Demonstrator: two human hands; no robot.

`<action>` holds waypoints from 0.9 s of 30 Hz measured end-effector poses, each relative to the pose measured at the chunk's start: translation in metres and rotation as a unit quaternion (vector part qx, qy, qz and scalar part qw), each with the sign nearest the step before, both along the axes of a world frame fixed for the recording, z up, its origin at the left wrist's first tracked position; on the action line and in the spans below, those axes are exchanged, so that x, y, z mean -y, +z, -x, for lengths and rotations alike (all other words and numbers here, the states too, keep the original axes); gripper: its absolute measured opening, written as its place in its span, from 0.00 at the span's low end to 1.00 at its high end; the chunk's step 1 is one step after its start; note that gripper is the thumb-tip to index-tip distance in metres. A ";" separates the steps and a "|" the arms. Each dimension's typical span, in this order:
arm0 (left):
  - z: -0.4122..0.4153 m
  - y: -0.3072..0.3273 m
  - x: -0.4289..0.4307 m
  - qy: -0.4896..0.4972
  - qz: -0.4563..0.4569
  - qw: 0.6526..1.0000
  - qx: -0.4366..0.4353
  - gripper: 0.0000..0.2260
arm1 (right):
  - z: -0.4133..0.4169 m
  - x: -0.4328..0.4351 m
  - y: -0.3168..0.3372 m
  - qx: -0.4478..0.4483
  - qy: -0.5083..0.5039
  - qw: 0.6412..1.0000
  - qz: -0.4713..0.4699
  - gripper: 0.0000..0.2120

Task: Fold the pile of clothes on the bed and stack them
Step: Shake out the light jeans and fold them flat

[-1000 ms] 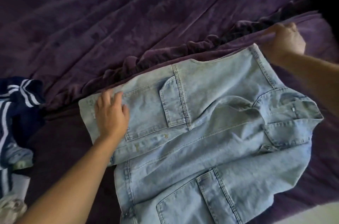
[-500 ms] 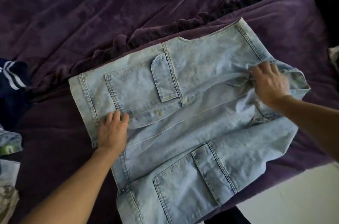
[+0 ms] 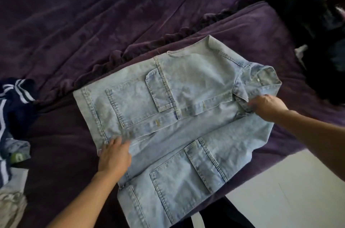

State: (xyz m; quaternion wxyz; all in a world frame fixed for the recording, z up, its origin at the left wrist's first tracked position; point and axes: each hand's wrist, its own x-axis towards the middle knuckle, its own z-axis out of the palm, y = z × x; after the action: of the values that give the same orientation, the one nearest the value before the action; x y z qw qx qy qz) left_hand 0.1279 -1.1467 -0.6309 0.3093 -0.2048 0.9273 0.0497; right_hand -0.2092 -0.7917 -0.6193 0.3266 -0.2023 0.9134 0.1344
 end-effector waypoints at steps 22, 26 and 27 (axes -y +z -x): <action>0.018 0.002 -0.168 0.320 -0.236 0.916 0.057 0.17 | 0.051 -0.116 0.007 -0.138 -0.083 0.943 0.292 0.14; 0.048 0.031 -0.143 0.207 -0.095 0.963 -0.147 0.20 | 0.075 -0.098 0.009 -0.182 -0.075 0.928 0.318 0.16; 0.055 0.035 -0.130 0.202 -0.034 0.958 -0.199 0.18 | 0.080 -0.092 0.005 -0.190 -0.077 0.930 0.306 0.16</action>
State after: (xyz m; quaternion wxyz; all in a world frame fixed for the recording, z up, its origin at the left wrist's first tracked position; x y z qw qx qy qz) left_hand 0.0733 -1.0163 -0.5957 0.1091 -0.3628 0.9073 0.1826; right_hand -0.2889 -0.7000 -0.6142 0.0784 -0.1918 0.9680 -0.1413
